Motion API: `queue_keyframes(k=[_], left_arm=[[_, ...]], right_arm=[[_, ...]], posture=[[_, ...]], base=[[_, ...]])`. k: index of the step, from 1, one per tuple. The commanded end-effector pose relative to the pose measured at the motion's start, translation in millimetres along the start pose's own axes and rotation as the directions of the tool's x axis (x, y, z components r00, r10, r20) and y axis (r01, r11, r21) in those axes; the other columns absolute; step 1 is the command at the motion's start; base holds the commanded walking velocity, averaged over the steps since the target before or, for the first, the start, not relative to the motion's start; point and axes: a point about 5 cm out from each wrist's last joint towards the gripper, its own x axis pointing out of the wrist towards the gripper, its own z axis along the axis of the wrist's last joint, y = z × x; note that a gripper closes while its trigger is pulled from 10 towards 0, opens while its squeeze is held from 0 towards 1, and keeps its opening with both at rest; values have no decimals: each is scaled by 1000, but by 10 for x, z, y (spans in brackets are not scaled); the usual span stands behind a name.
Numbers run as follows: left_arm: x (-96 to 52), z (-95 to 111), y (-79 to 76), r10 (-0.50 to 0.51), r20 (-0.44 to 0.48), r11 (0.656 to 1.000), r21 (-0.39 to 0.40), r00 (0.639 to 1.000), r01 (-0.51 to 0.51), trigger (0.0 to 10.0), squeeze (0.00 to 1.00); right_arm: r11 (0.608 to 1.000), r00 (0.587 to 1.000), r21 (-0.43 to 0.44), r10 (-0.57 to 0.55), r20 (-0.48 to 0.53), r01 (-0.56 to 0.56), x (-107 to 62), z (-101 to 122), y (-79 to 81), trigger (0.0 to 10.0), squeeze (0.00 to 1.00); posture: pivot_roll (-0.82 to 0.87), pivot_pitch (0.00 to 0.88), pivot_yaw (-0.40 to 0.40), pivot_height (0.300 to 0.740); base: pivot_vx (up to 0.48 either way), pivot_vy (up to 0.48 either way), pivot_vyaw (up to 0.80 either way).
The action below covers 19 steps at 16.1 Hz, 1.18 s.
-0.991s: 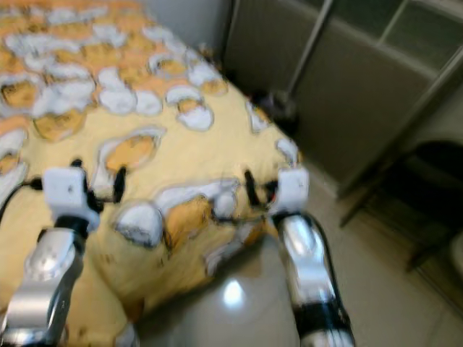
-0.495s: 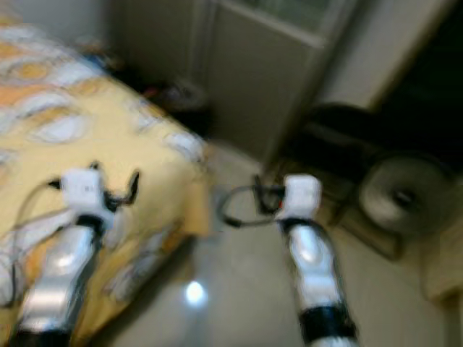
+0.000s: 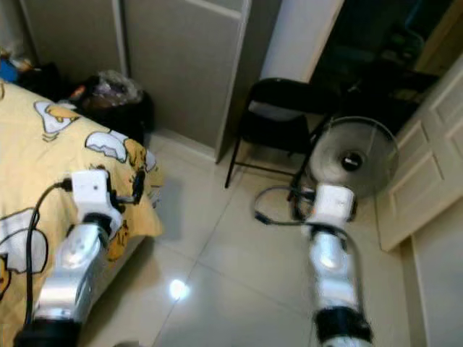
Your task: Clean up the room
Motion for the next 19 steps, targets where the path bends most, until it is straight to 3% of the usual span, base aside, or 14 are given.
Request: queue_keyframes(k=[1,8,11,15,19], left_arm=[[19,25,-49,-13,17,1000,14,1000,13,10000,0],[45,2,-165,-78,24,996,35,997,77,10000,0],[71,-74,-152,-56,-23,996,64,998,57,10000,0],[89,-83,-148,-38,-22,995,90,999,40,10000,0],[55,-65,-247,-98,1,994,55,995,97,10000,0]], right_arm=[[1000,1000,-4,3,29,-3,34,67,-41,10000,0],[998,998,-2,60,17,-60,19,40,29,10000,0],[998,997,1,70,18,-70,28,42,47,10000,0],[997,998,33,67,20,-68,32,35,37,10000,0],[991,989,-6,134,54,-134,-6,80,130,10000,0]], posture=[[115,0,-156,740],[98,0,-139,740],[97,0,-140,740],[96,0,-141,740],[87,0,-145,740]], base=[[480,0,0],[480,0,-114],[0,0,-800],[0,0,-766],[240,0,0]])
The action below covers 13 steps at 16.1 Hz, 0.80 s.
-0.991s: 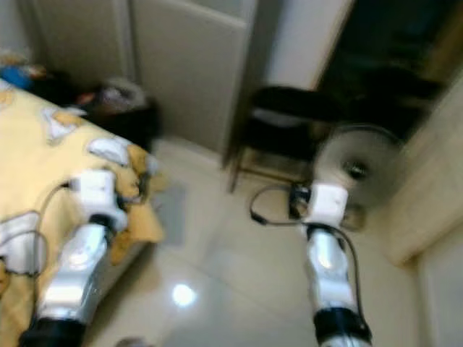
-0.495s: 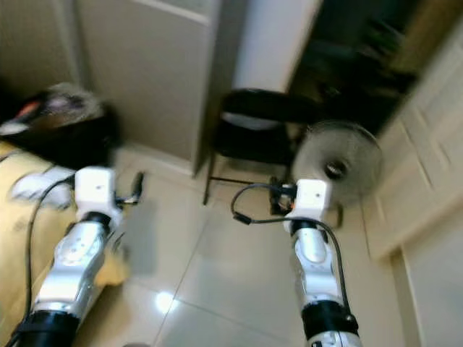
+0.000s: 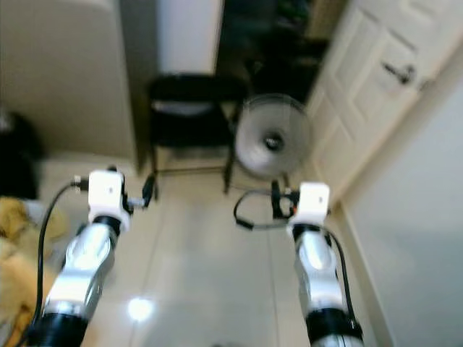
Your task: Clean up the room
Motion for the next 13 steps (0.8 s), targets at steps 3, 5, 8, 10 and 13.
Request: queue_keyframes(k=[3,5,8,10,13], left_arm=[[13,76,-121,-71,46,997,17,996,70,10000,0],[39,68,-107,-37,34,999,28,999,36,10000,0],[56,57,-133,-50,26,999,18,998,50,10000,0],[71,85,-186,-70,45,998,1,996,71,10000,0],[88,91,-222,-85,46,996,-5,995,86,10000,0]], right_arm=[[1000,1000,-6,-16,9,16,-28,19,-51,10000,0],[1000,1000,-9,-23,4,23,-32,15,-79,10000,0],[999,999,-14,-39,17,39,-70,21,-111,10000,0],[999,999,-16,-49,22,49,-78,27,-144,10000,0],[998,999,-17,-53,7,53,-64,20,-156,10000,0]], posture=[[79,0,-135,740],[74,0,-132,740],[54,0,-128,740],[45,0,-124,740],[45,0,-122,740]], base=[[472,0,-260],[208,0,-763],[0,0,-233],[480,0,0],[480,0,-525]])
